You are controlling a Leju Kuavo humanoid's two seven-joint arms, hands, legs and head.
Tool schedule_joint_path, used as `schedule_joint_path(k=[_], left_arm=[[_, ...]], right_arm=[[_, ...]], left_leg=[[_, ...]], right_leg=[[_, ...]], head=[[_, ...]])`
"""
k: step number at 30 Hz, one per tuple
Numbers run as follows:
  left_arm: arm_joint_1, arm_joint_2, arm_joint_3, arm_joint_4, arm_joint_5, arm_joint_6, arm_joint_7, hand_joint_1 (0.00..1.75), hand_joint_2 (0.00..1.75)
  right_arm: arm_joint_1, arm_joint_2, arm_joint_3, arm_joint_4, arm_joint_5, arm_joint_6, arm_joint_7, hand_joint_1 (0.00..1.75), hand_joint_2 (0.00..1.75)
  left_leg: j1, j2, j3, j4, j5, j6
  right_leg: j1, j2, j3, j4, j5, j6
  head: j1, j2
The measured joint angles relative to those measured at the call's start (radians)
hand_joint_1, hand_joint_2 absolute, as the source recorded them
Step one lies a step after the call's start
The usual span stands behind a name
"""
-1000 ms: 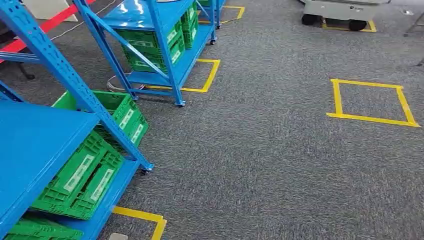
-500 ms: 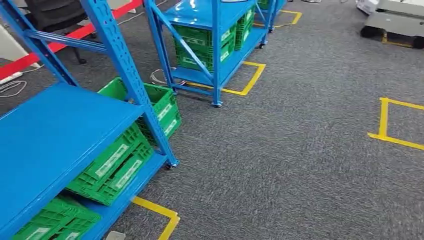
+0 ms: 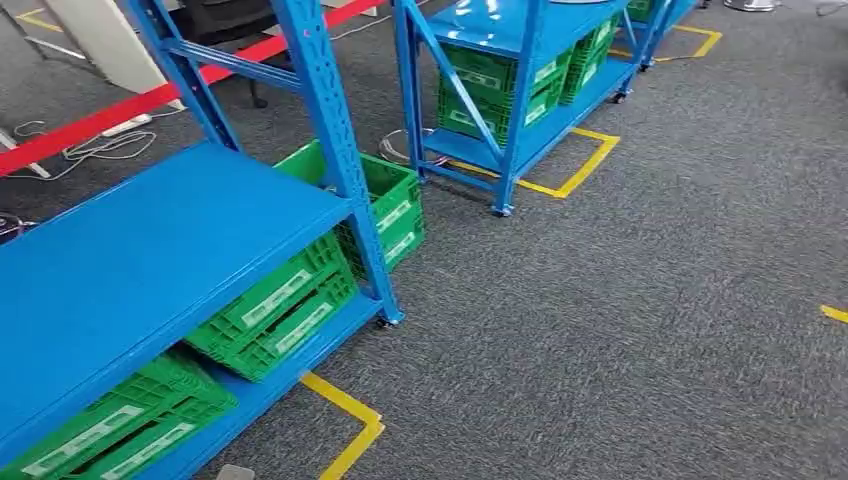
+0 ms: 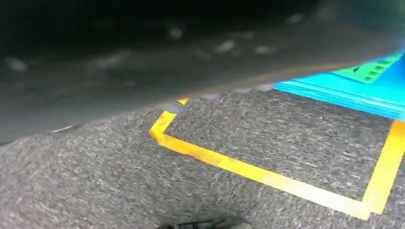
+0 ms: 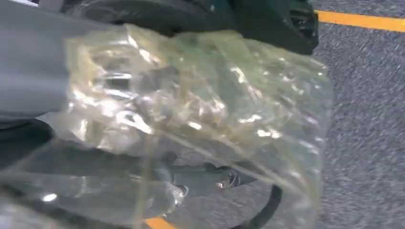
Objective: Take the parts from the cabinet and place them on the table.
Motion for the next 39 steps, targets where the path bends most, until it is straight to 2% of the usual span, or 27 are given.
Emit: schedule_joint_path(k=[1, 4, 5, 6, 7, 9, 10, 12, 13, 14, 15, 16, 19, 20, 21, 22, 24, 25, 26, 27, 29, 30, 31, 34, 35, 37, 39], left_arm=[[-0.003, 0.0, 0.0, 0.0, 0.0, 0.0, 0.0, 0.0, 0.0], [0.004, 0.0, 0.0, 0.0, 0.0, 0.0, 0.0, 0.0, 0.0], [0.007, -0.002, 0.0, 0.0, 0.0, 0.0, 0.0, 0.0, 0.0], [0.006, -0.001, 0.0, 0.0, 0.0, 0.0, 0.0, 0.0, 0.0], [0.001, 0.0, 0.0, 0.0, 0.0, 0.0, 0.0, 0.0, 0.0], [-0.003, -0.001, 0.0, 0.0, 0.0, 0.0, 0.0, 0.0, 0.0], [-0.002, -0.001, 0.0, 0.0, 0.0, 0.0, 0.0, 0.0, 0.0], [0.0, -0.002, 0.0, 0.0, 0.0, 0.0, 0.0, 0.0, 0.0], [0.001, -0.002, 0.0, 0.0, 0.0, 0.0, 0.0, 0.0, 0.0], [0.0, -0.002, 0.0, 0.0, 0.0, 0.0, 0.0, 0.0, 0.0], [-0.001, -0.002, 0.0, 0.0, 0.0, 0.0, 0.0, 0.0, 0.0], [-0.005, -0.002, 0.0, 0.0, 0.0, 0.0, 0.0, 0.0, 0.0], [0.002, 0.0, 0.0, 0.0, 0.0, 0.0, 0.0, 0.0, 0.0], [0.003, 0.004, 0.0, 0.0, 0.0, 0.0, 0.0, 0.0, 0.0], [0.003, 0.0, 0.0, 0.0, 0.0, 0.0, 0.0, 0.0, 0.0], [0.0, 0.0, 0.0, 0.0, 0.0, 0.0, 0.0, 0.0, 0.0], [-0.006, -0.001, 0.0, 0.0, -0.001, 0.0, -0.002, 0.0, 0.0], [-0.006, -0.002, 0.0, 0.0, -0.001, 0.0, -0.003, 0.0, 0.0], [-0.003, -0.002, 0.0, 0.0, -0.001, 0.0, -0.003, 0.0, 0.0], [0.001, -0.001, 0.0, 0.0, -0.001, 0.001, -0.003, 0.0, 0.0], [0.002, 0.0, 0.0, 0.0, -0.001, 0.001, -0.003, 0.0, 0.0], [0.0, 0.0, 0.0, 0.0, -0.001, 0.001, -0.003, 0.0, 0.0], [-0.005, -0.001, 0.0, 0.0, -0.001, 0.001, -0.003, 0.0, 0.0], [-0.001, -0.001, 0.0, 0.0, -0.001, 0.001, -0.004, 0.0, 0.0], [0.001, -0.001, 0.0, 0.0, -0.001, 0.002, -0.004, 0.0, 0.0], [0.004, -0.001, 0.0, 0.0, -0.001, 0.004, -0.005, 0.0, 0.0], [-0.003, -0.003, 0.0, 0.0, 0.0, 0.008, -0.008, 0.0, 0.0]], right_arm=[[-0.001, 0.0, 0.0, 0.001, 0.0, 0.0, -0.001, 0.0, 0.0], [-0.009, 0.0, 0.0, 0.002, 0.0, -0.002, -0.003, 0.0, 0.0], [-0.011, 0.0, 0.0, 0.002, 0.0, -0.003, -0.004, 0.0, 0.0], [-0.011, -0.001, 0.0, 0.003, 0.0, -0.003, -0.006, 0.0, 0.0], [-0.009, -0.001, 0.0, 0.004, 0.0, -0.003, -0.006, 0.0, 0.0], [-0.002, -0.003, 0.0, 0.007, 0.0, -0.006, -0.006, 0.0, 0.0], [0.0, -0.004, 0.0, 0.008, 0.0, -0.007, -0.006, 0.0, 0.0], [-0.001, -0.004, 0.0, 0.008, 0.0, -0.008, -0.006, 0.0, 0.0], [-0.001, -0.004, 0.0, 0.008, 0.0, -0.008, -0.007, 0.0, 0.0], [-0.001, -0.006, 0.0, 0.008, 0.0, -0.009, -0.007, 0.0, 0.0], [-0.002, -0.006, 0.0, 0.01, 0.001, -0.009, -0.007, 0.0, 0.0], [-0.001, -0.006, 0.0, 0.014, 0.001, -0.01, -0.008, 0.0, 0.0], [-0.002, -0.007, 0.0, 0.016, 0.002, -0.013, -0.008, 0.0, 0.0], [-0.003, -0.007, 0.0, 0.017, 0.0, -0.015, -0.008, 0.0, 0.0], [-0.004, -0.01, 0.0, 0.017, 0.001, -0.016, -0.009, 0.0, 0.0], [-0.002, -0.009, 0.0, 0.018, 0.001, -0.016, -0.01, 0.0, 0.0], [0.001, -0.01, 0.0, 0.021, 0.002, -0.017, -0.01, 0.0, 0.0], [0.001, -0.01, 0.0, 0.022, 0.002, -0.018, -0.011, 0.0, 0.0], [-0.001, -0.01, 0.0, 0.023, 0.002, -0.018, -0.011, 0.0, 0.0], [-0.002, -0.01, 0.0, 0.024, 0.002, -0.018, -0.011, 0.0, 0.0], [-0.003, -0.01, 0.0, 0.025, 0.002, -0.018, -0.011, 0.0, 0.0], [-0.003, -0.01, 0.0, 0.026, 0.002, -0.018, -0.011, 0.0, 0.0], [-0.003, -0.01, 0.0, 0.027, 0.002, -0.018, -0.012, 0.0, 0.0], [-0.008, -0.01, 0.0, 0.028, 0.002, -0.019, -0.012, 0.0, 0.0], [-0.012, -0.01, 0.0, 0.029, 0.002, -0.019, -0.013, 0.0, 0.0], [-0.014, -0.01, 0.0, 0.03, 0.001, -0.021, -0.015, 0.0, 0.0], [-0.008, -0.012, 0.0, 0.032, -0.003, -0.027, -0.016, 0.0, 0.0]], left_leg=[[-0.004, -0.007, 0.005, -0.017, -0.009, 0.011], [-0.004, -0.04, 0.0, -0.02, -0.006, 0.025], [0.005, -0.048, 0.008, -0.029, 0.0, 0.031], [0.006, -0.055, 0.008, -0.03, 0.0, 0.036], [0.007, -0.067, 0.007, -0.029, 0.001, 0.041], [0.006, -0.095, 0.007, -0.029, -0.001, 0.043], [0.006, -0.11, 0.008, -0.028, -0.001, 0.044], [0.007, -0.137, 0.014, -0.028, -0.003, 0.041], [0.008, -0.154, 0.018, -0.026, -0.006, 0.037], [0.01, -0.167, 0.022, -0.025, -0.01, 0.032], [0.007, -0.178, 0.02, -0.022, -0.013, 0.027], [0.007, -0.193, 0.012, -0.012, -0.016, 0.021], [0.014, -0.223, 0.001, -0.017, -0.006, 0.004], [0.014, -0.212, 0.0, -0.011, -0.014, -0.001], [0.008, -0.147, -0.011, 0.014, -0.034, -0.008], [0.01, -0.112, -0.042, 0.077, -0.071, -0.013], [0.012, -0.093, -0.123, 0.238, -0.141, -0.017], [0.013, -0.092, -0.151, 0.296, -0.155, -0.018], [0.013, -0.091, -0.153, 0.298, -0.14, -0.018], [0.013, -0.089, -0.133, 0.258, -0.104, -0.016], [0.01, -0.065, -0.051, 0.097, -0.015, -0.004], [0.003, -0.017, -0.012, 0.02, 0.009, 0.007], [-0.01, 0.008, -0.001, -0.006, -0.009, 0.013], [-0.01, -0.025, -0.009, -0.004, -0.01, 0.022], [-0.003, -0.039, 0.0, -0.017, -0.002, 0.031], [0.005, -0.056, 0.001, -0.021, 0.003, 0.039], [0.005, -0.084, 0.0, -0.021, 0.002, 0.044]], right_leg=[[0.004, -0.01, 0.008, 0.002, -0.006, 0.009], [0.004, -0.045, 0.023, -0.004, -0.01, 0.022], [-0.002, -0.004, 0.013, 0.005, -0.022, 0.03], [-0.003, 0.054, 0.0, 0.04, -0.047, 0.031], [-0.005, 0.076, -0.033, 0.108, -0.082, 0.032], [-0.005, 0.09, -0.121, 0.275, -0.144, 0.034], [-0.004, 0.091, -0.15, 0.316, -0.145, 0.036], [-0.005, 0.092, -0.141, 0.258, -0.077, 0.035], [-0.007, 0.099, -0.104, 0.168, -0.017, 0.035], [-0.011, 0.129, -0.066, 0.075, 0.034, 0.035], [-0.016, 0.183, -0.05, 0.04, 0.025, 0.034], [-0.02, 0.186, -0.037, 0.014, 0.02, 0.03], [-0.012, 0.156, -0.036, 0.024, 0.022, 0.015], [-0.019, 0.14, -0.033, 0.017, 0.025, 0.007], [-0.017, 0.13, -0.03, 0.016, 0.024, 0.003], [-0.015, 0.113, -0.029, 0.016, 0.021, -0.004], [-0.011, 0.078, -0.028, 0.016, 0.017, -0.009], [-0.01, 0.062, -0.027, 0.016, 0.015, -0.01], [-0.009, 0.049, -0.024, 0.016, 0.013, -0.01], [-0.009, 0.036, -0.021, 0.016, 0.01, -0.01], [-0.007, 0.013, -0.009, 0.016, 0.004, -0.008], [-0.006, 0.003, -0.005, 0.015, 0.0, -0.006], [0.002, -0.01, -0.006, 0.018, -0.008, 0.004], [0.002, -0.045, 0.01, 0.009, -0.01, 0.015], [0.004, -0.049, 0.014, 0.009, -0.015, 0.023], [-0.003, 0.062, -0.018, 0.075, -0.061, 0.03], [-0.004, 0.088, -0.098, 0.239, -0.133, 0.033]], head=[[-0.002, 0.0], [0.0, 0.0], [-0.001, 0.0], [0.006, 0.0], [0.008, 0.0], [0.009, 0.0], [0.008, 0.0], [0.009, 0.0], [0.009, 0.0], [0.009, 0.0], [0.01, 0.0], [0.009, 0.0], [0.01, 0.0], [0.01, 0.0], [0.004, 0.0], [-0.006, 0.0], [-0.005, 0.0], [-0.004, 0.0], [-0.005, 0.0], [-0.005, 0.0], [-0.005, 0.0], [-0.005, 0.0], [-0.005, 0.0], [-0.003, 0.0], [-0.004, 0.0], [0.004, 0.0], [0.008, 0.0]])
